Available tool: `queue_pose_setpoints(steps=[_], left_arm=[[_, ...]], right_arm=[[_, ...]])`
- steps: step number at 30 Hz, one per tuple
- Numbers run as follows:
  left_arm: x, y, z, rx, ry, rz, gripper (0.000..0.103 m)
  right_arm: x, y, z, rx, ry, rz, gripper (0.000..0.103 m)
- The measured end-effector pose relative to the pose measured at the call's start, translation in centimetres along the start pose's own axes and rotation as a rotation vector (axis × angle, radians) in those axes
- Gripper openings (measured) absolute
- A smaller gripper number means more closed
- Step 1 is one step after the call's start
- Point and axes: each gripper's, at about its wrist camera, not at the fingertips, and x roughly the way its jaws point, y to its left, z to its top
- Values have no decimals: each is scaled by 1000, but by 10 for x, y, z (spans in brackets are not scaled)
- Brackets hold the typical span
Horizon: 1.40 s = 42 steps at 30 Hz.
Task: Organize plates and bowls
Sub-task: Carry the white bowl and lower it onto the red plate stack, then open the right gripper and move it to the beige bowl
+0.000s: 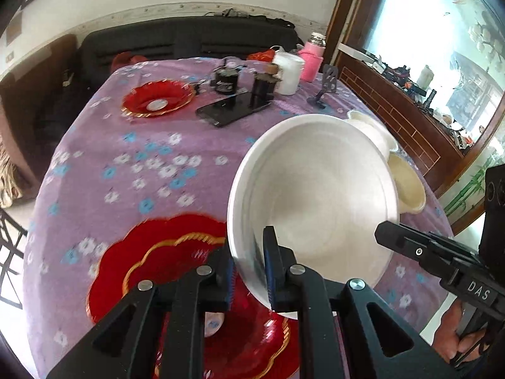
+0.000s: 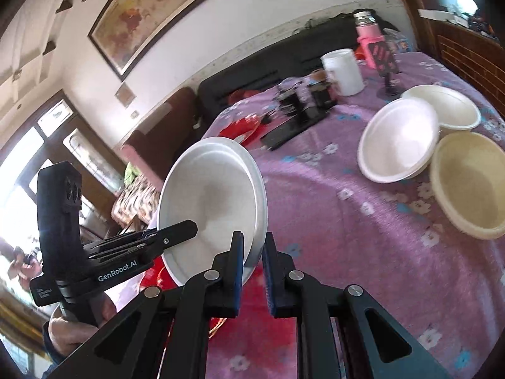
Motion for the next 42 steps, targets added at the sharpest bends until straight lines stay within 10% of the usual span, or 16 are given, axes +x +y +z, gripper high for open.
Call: queue_pose_setpoints(steps=[12, 42], left_arm=[[-5, 57, -73, -107, 54, 59, 16], [-29, 72, -72, -112, -7, 147, 32]], right_arm=[[53, 34, -40, -67, 179, 47, 13], [52, 34, -39, -90, 168, 8, 15]])
